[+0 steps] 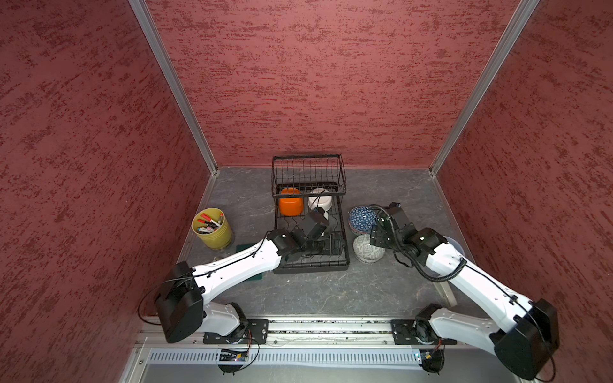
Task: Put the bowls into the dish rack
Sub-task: 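Reach both grippers toward the blue and green patterned bowls beside the rack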
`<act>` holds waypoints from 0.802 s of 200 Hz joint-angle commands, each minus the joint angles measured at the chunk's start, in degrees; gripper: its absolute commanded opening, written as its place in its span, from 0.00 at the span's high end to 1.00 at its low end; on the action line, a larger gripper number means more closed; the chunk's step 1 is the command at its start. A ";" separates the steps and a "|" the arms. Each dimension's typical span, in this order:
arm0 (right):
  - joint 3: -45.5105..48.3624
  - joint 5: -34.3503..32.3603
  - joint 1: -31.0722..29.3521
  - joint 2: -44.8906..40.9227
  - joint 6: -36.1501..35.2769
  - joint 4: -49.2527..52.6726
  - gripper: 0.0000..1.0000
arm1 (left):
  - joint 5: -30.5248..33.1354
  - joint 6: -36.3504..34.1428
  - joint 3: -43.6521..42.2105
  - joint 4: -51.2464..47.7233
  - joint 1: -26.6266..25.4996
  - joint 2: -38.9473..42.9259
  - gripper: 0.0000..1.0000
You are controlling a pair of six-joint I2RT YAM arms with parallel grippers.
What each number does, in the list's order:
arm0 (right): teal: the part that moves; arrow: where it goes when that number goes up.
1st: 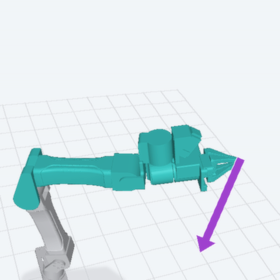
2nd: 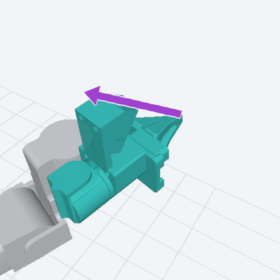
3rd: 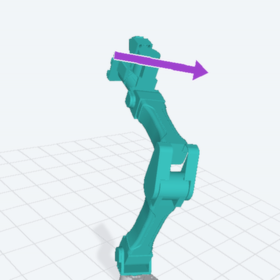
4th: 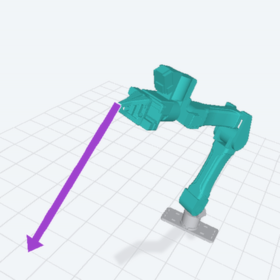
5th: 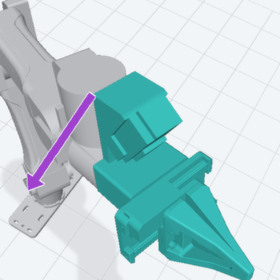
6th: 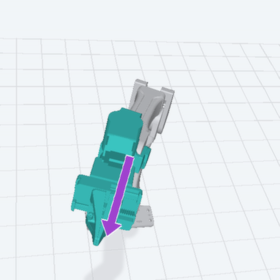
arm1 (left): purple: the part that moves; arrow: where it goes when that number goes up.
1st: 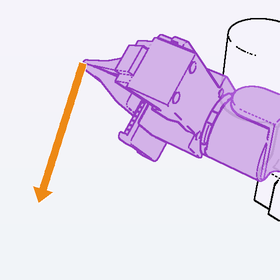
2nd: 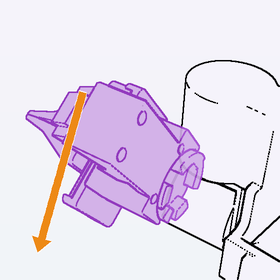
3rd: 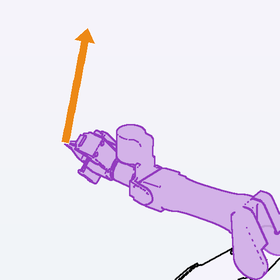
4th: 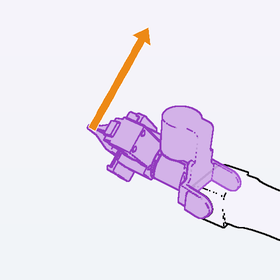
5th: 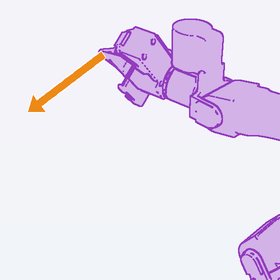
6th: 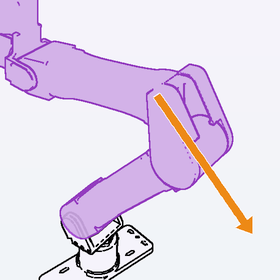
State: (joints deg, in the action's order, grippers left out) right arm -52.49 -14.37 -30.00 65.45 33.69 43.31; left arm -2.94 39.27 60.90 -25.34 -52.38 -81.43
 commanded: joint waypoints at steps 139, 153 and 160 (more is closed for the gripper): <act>3.89 -5.69 6.46 -1.73 -0.37 0.90 0.22 | -0.40 -3.63 23.15 -13.77 -5.61 -22.18 0.43; 3.89 -6.15 6.75 -1.80 -0.71 0.81 0.22 | -0.10 -3.80 25.12 -15.05 -5.92 -23.79 0.47; 3.98 -6.28 6.96 -1.89 -0.97 0.73 0.22 | 0.24 -4.06 26.06 -15.72 -6.06 -24.84 0.48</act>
State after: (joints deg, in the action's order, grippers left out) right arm -48.95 -17.41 -23.79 63.72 33.08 43.40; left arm -3.33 36.38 83.92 -37.47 -57.89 -103.77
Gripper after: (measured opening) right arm 0.780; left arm 0.541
